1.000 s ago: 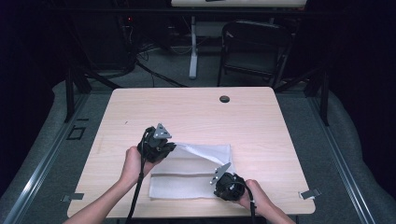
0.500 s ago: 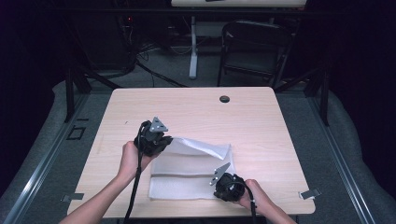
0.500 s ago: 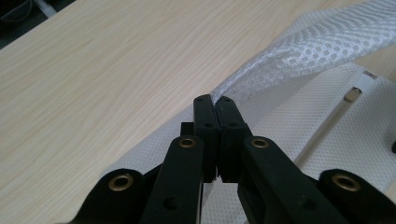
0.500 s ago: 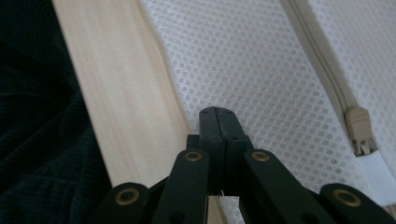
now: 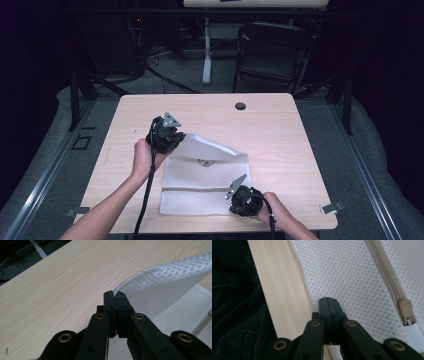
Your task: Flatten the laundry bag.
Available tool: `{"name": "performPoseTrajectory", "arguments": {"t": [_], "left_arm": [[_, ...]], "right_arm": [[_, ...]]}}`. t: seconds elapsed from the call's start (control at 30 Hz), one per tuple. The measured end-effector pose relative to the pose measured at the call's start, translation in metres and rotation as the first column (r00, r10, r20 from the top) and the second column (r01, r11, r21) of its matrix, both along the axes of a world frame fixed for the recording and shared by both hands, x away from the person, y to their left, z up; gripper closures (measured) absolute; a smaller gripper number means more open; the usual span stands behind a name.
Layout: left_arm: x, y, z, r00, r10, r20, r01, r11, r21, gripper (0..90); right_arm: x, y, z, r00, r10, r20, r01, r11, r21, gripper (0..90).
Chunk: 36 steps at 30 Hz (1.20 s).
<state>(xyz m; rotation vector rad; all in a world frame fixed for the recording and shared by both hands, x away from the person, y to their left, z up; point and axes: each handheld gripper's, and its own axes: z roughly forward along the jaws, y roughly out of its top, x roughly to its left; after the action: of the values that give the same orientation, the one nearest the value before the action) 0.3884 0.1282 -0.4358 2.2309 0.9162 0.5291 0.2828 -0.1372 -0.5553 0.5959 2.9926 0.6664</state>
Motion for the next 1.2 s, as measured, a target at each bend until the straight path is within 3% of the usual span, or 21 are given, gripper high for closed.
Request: {"name": "performPoseTrajectory", "arguments": {"t": [0.37, 0.47, 0.5, 0.57, 0.7, 0.77, 0.87, 1.0, 1.2], "left_arm": [[0.015, 0.001, 0.001, 0.9995, 0.031, 0.008, -0.031, 0.9995, 0.007, 89.2], [0.02, 0.001, 0.003, 0.9993, 0.037, 0.004, -0.037, 0.9992, 0.011, 89.2], [0.022, 0.0, 0.002, 0.9988, 0.049, 0.01, -0.049, 0.9988, 0.002, 89.2], [0.024, 0.0, 0.002, 0.9991, 0.042, 0.007, -0.042, 0.9991, 0.01, 89.1], [0.03, -0.002, 0.001, 0.9985, 0.055, 0.005, -0.055, 0.9984, 0.012, 89.2], [0.032, -0.004, 0.001, 0.9981, 0.061, 0.005, -0.061, 0.998, 0.017, 89.1], [0.038, -0.006, -0.001, 0.9976, 0.068, 0.007, -0.069, 0.9971, 0.032, 89.1], [0.044, -0.006, -0.003, 0.9968, 0.08, 0.001, -0.08, 0.9962, 0.035, 89.1], [0.054, -0.006, -0.008, 0.9948, 0.102, 0.003, -0.102, 0.9936, 0.05, 89.1]], "right_arm": [[-0.001, 0.0, 0.001, 0.9998, 0.016, -0.011, -0.016, 1.0, -0.012, 90.0], [-0.001, -0.001, 0.001, 0.9997, 0.012, -0.022, -0.012, 1.0, 0.004, 90.0], [0.001, -0.003, 0.005, 0.9998, -0.021, -0.001, 0.021, 0.999, 0.036, 90.0], [0.003, -0.005, 0.009, 0.9977, -0.065, 0.02, 0.064, 0.997, 0.051, 90.0], [0.007, -0.008, 0.008, 0.993, -0.114, 0.031, 0.112, 0.992, 0.054, 90.0], [0.009, -0.006, 0.003, 0.9934, -0.112, 0.021, 0.112, 0.994, 0.008, 90.0], [0.009, -0.004, 0.001, 0.9943, -0.105, 0.019, 0.105, 0.994, -0.005, 90.0], [0.008, -0.004, 0.0, 0.9951, -0.099, -0.009, 0.099, 0.995, 0.008, 90.0], [0.004, 0.0, -0.001, 0.9975, -0.07, 0.008, 0.07, 0.997, 0.021, 90.0]]}}
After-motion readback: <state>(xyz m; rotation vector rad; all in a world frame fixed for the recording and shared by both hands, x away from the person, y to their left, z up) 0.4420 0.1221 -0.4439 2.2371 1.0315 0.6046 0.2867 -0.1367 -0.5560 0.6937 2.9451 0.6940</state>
